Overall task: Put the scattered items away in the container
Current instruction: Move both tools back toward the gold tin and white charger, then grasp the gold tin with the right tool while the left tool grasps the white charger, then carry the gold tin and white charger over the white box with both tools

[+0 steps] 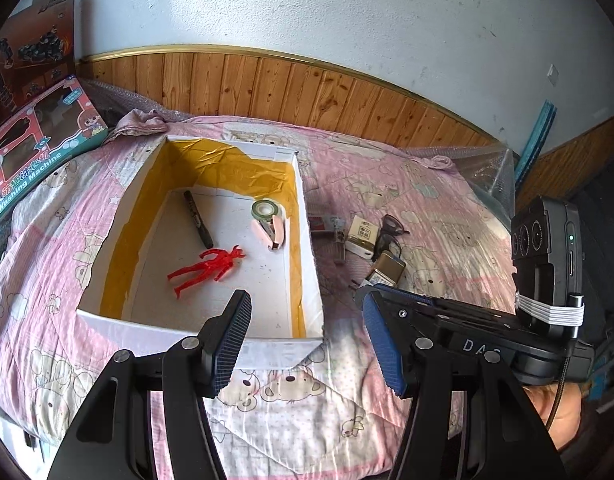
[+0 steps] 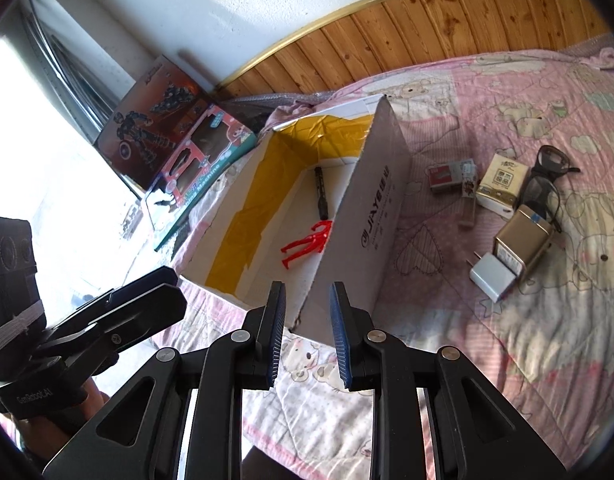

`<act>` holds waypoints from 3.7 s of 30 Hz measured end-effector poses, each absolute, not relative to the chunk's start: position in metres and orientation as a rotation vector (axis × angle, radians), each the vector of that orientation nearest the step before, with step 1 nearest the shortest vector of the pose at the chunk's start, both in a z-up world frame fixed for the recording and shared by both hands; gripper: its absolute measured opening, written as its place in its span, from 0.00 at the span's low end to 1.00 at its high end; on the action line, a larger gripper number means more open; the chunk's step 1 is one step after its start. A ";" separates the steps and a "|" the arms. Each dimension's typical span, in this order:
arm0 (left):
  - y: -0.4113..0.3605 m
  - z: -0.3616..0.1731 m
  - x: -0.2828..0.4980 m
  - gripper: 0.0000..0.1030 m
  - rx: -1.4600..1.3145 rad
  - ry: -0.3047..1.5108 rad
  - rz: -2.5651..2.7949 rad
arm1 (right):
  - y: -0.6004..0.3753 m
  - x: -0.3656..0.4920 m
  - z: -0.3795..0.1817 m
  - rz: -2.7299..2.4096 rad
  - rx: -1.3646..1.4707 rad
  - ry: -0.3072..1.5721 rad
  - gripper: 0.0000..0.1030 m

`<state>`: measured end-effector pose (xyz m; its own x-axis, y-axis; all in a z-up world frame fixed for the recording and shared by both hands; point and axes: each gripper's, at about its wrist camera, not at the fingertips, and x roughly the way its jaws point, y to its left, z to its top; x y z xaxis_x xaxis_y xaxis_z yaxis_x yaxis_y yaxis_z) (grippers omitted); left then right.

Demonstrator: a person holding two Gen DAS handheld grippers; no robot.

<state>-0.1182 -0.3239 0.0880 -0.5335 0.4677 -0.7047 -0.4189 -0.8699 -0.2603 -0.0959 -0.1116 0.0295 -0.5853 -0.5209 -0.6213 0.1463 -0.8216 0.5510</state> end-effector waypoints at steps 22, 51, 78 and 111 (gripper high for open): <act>-0.166 0.019 -0.122 0.61 -1.190 0.170 2.143 | 0.035 -0.087 -0.022 -2.545 1.229 -0.938 0.39; -0.158 -0.086 -0.208 0.63 -1.480 0.109 2.296 | 0.014 -0.205 -0.077 -2.350 1.397 -0.103 0.53; -0.160 -0.079 -0.196 0.50 -1.395 0.110 2.388 | 0.043 -0.147 -0.077 -2.463 1.373 -0.385 0.52; -0.162 0.005 -0.110 0.50 -1.105 -0.006 2.263 | 0.020 -0.033 -0.019 -2.666 1.369 -0.404 0.52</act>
<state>-0.1101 -0.1625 0.0053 -0.4634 0.5263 -0.7129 -0.5223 -0.8121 -0.2600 -0.0326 0.0205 -0.0191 -0.5846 -0.2240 -0.7798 -0.0169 -0.9576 0.2878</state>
